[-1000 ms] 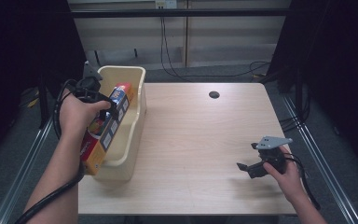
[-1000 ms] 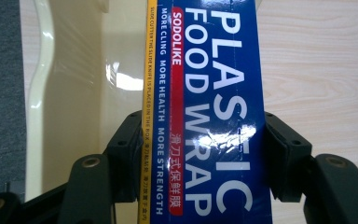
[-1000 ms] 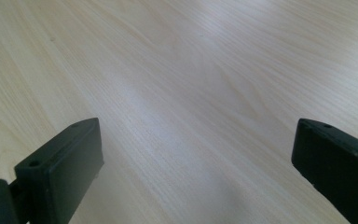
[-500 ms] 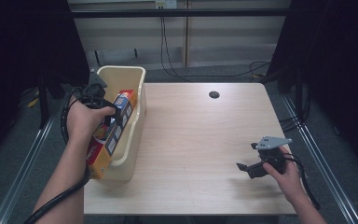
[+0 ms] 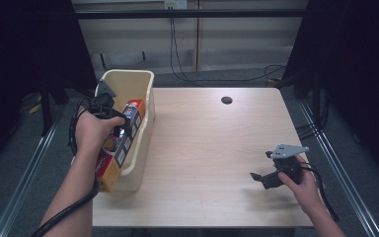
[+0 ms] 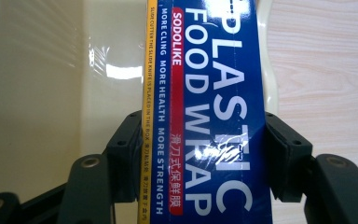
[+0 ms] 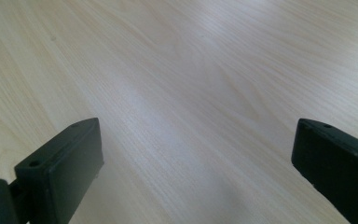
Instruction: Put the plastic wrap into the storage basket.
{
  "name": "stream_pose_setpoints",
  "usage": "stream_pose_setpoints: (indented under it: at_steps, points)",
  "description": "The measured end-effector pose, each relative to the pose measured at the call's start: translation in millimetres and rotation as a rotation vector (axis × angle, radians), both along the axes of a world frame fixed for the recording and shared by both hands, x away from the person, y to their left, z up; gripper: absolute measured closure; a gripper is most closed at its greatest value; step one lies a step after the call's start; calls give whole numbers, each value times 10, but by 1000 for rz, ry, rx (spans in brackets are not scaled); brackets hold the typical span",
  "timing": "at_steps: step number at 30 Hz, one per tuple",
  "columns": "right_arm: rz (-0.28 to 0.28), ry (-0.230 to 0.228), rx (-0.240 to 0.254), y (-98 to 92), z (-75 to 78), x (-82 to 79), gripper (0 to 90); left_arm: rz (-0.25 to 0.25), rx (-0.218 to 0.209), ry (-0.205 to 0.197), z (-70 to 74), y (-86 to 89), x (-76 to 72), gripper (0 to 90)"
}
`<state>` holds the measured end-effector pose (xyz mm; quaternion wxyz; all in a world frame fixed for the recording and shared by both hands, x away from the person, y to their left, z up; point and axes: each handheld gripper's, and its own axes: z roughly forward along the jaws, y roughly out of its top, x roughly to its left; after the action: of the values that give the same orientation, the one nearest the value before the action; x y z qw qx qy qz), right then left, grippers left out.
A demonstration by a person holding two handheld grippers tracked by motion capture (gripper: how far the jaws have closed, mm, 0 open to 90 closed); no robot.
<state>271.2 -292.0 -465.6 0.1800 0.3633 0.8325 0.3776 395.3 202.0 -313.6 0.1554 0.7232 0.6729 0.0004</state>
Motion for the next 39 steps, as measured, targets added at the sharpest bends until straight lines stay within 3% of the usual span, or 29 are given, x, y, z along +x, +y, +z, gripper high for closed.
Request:
stream_pose_setpoints:
  at_steps: [27,28,30,33,35,39]
  points:
    - [7,2,-4,2,-7,1,21,3,4,50,-165,-51,64,387]
    - [7,3,-3,3,-7,0,21,0,3,47,-154,-46,66,386]
    - [12,4,-3,3,-8,2,21,15,-21,2,-80,-37,66,389]
    - [13,7,-2,9,-11,2,21,2,-53,-8,34,-54,59,392]
    - [15,6,0,12,-9,-1,21,-7,-47,-37,102,-86,60,374]
    - [13,5,-1,11,-3,-12,21,-33,-75,-72,173,-178,62,333]
